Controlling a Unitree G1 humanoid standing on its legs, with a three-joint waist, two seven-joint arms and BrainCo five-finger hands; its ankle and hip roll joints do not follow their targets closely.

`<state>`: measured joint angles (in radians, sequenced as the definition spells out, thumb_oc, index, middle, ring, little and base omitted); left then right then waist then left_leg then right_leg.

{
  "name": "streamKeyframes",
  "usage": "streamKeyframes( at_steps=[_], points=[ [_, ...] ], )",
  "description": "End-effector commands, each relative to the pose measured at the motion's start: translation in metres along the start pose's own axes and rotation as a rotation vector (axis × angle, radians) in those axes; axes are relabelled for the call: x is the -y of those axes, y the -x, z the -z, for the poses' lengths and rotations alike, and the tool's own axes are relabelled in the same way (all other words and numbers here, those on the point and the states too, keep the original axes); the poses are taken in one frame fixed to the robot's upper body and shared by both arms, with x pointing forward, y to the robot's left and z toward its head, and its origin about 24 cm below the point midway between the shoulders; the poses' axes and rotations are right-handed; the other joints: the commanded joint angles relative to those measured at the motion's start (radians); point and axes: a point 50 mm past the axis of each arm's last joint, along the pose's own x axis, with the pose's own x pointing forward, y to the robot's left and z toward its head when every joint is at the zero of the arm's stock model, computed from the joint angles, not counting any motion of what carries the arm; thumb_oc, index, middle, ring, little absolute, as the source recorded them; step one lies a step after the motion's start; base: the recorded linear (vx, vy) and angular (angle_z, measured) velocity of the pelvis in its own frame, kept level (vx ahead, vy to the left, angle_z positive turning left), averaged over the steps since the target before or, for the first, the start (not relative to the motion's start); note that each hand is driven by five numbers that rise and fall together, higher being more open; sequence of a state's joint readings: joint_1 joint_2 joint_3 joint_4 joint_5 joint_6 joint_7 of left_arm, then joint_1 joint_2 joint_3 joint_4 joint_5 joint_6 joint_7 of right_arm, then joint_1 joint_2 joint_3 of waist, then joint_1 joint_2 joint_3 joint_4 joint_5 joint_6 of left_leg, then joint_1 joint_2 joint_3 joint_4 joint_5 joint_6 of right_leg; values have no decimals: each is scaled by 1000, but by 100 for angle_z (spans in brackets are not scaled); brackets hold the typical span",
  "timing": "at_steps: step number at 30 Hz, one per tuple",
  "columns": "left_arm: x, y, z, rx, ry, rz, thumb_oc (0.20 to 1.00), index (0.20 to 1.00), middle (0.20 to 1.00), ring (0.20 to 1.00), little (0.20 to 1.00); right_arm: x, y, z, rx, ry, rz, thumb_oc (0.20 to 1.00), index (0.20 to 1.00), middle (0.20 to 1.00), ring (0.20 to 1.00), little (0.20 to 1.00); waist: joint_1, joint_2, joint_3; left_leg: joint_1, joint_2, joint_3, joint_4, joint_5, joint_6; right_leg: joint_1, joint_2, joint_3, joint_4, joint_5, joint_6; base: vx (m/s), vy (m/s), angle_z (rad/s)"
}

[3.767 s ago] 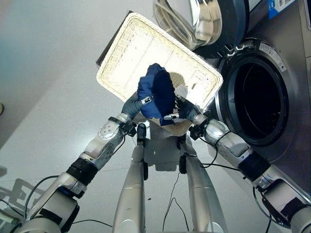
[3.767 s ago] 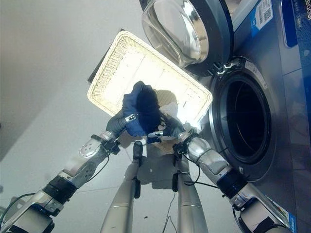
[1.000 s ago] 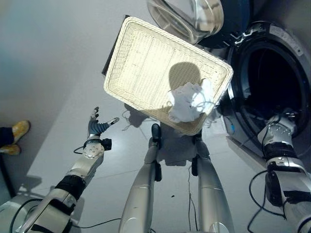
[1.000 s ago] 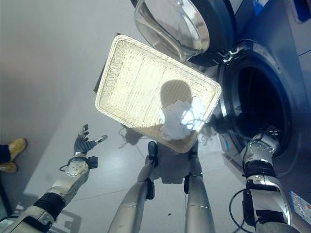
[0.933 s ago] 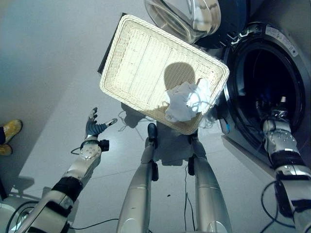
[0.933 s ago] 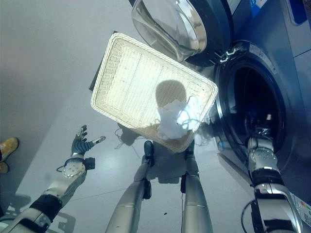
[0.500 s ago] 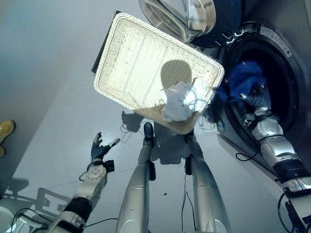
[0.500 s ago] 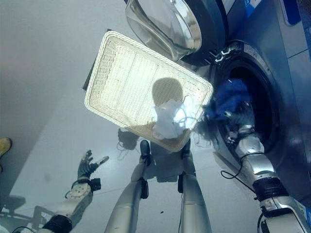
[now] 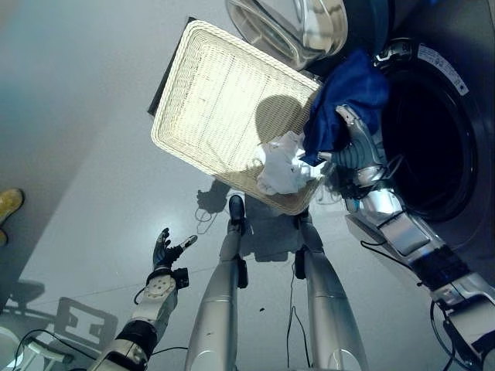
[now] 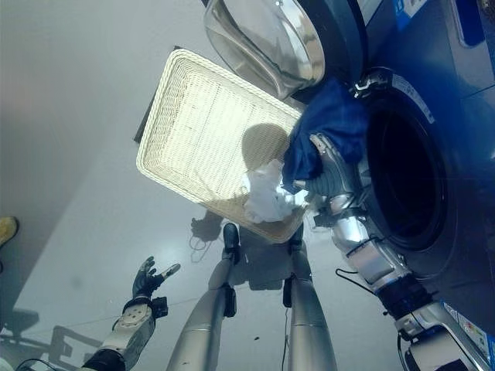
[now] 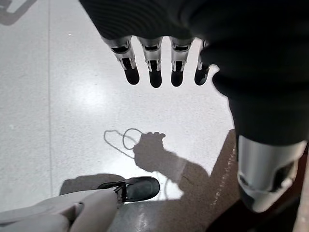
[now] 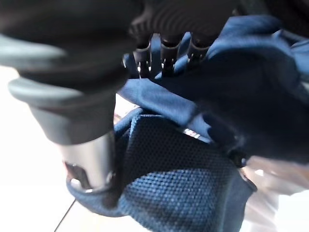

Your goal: Put the clothes into the washing machine.

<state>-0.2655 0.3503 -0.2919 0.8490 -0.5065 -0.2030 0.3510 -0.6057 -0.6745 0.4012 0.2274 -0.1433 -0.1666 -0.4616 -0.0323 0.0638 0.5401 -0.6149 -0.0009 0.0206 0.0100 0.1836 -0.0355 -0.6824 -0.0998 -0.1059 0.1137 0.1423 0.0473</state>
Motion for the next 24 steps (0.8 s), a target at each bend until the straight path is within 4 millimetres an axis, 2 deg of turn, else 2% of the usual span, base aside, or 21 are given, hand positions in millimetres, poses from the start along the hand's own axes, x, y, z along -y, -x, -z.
streamKeyframes(
  at_steps=[1, 4, 7, 11, 12, 14, 18, 19, 22, 23, 24],
  points=[
    [-5, 1, 7, -31, 8, -25, 1000, 1000, 1000, 1000, 1000, 7, 0, -5, 16, -108, 38, 1000, 1000, 1000, 1000, 1000, 18, 30, -20, -4, -69, 48, 67, -77, -6, 14, 49, -49, 82, -108, 34, -2, 43, 12],
    [-6, 0, 8, -42, 13, -30, 1000, 1000, 1000, 1000, 1000, 7, 3, 1, -39, -239, 74, 1000, 1000, 1000, 1000, 1000, 18, 31, -20, 0, -76, 47, 78, -85, -1, 18, 44, -46, 86, -108, 35, 3, 70, 11],
    [-6, 0, 8, -46, 23, -36, 1000, 1000, 1000, 1000, 1000, 3, 5, 2, -37, -283, 45, 1000, 1000, 1000, 1000, 1000, 19, 29, -20, -4, -80, 43, 85, -88, 4, 13, 43, -43, 93, -107, 37, 3, 35, 9],
    [-6, -1, 7, -44, 24, -37, 1000, 1000, 1000, 1000, 1000, -2, 6, 1, -24, -245, -8, 1000, 1000, 1000, 1000, 1000, 20, 28, -20, -4, -83, 38, 86, -89, 7, 12, 44, -39, 94, -105, 38, 2, 6, 2],
    [-7, -2, 2, -26, 13, -40, 1000, 1000, 1000, 1000, 1000, -9, 7, 7, -71, -171, -104, 1000, 1000, 1000, 1000, 1000, 24, 25, -20, -7, -88, 27, 95, -91, 11, 8, 45, -32, 97, -103, 38, 0, 0, 0],
    [-8, -3, -1, -18, 14, -41, 1000, 1000, 1000, 1000, 1000, -11, 7, 9, -85, -152, -136, 1000, 1000, 1000, 1000, 1000, 26, 24, -20, -7, -90, 25, 98, -92, 13, 8, 45, -32, 99, -103, 37, 0, 0, 0],
    [-5, -4, -9, 10, 6, -23, 1000, 1000, 1000, 1000, 1000, -15, 6, 25, -173, 66, -218, 1000, 1000, 1000, 1000, 1000, 36, 22, -20, -14, -94, 17, 111, -96, 16, 5, 45, -39, 106, -105, 38, 14, -28, 5],
    [-4, -5, -13, 21, 11, -13, 1000, 1000, 1000, 1000, 1000, -14, 4, 36, -215, 210, -245, 1000, 1000, 1000, 1000, 1000, 42, 23, -20, -18, -93, 19, 112, -94, 15, 1, 44, -45, 107, -103, 39, 3, -13, 7],
    [-2, -6, -17, 31, 12, -1, 1000, 1000, 1000, 1000, 1000, -8, 0, 48, -261, 378, -269, 1000, 1000, 1000, 1000, 1000, 50, 25, -20, -18, -93, 21, 109, -94, 15, 2, 43, -52, 105, -102, 41, -4, -22, 6],
    [-1, -7, -20, 42, 8, 7, 1000, 1000, 1000, 1000, 1000, -3, -3, 56, -300, 493, -287, 1000, 1000, 1000, 1000, 1000, 55, 26, -20, -21, -92, 22, 111, -94, 15, -1, 41, -57, 106, -102, 42, -2, -59, 1],
    [0, -9, -27, 58, 3, 26, 1000, 1000, 1000, 1000, 1000, 9, -8, 72, -418, 671, -329, 1000, 1000, 1000, 1000, 1000, 65, 31, -20, -25, -91, 23, 109, -92, 14, -4, 39, -63, 107, -102, 42, 4, -60, 1]
  ],
)
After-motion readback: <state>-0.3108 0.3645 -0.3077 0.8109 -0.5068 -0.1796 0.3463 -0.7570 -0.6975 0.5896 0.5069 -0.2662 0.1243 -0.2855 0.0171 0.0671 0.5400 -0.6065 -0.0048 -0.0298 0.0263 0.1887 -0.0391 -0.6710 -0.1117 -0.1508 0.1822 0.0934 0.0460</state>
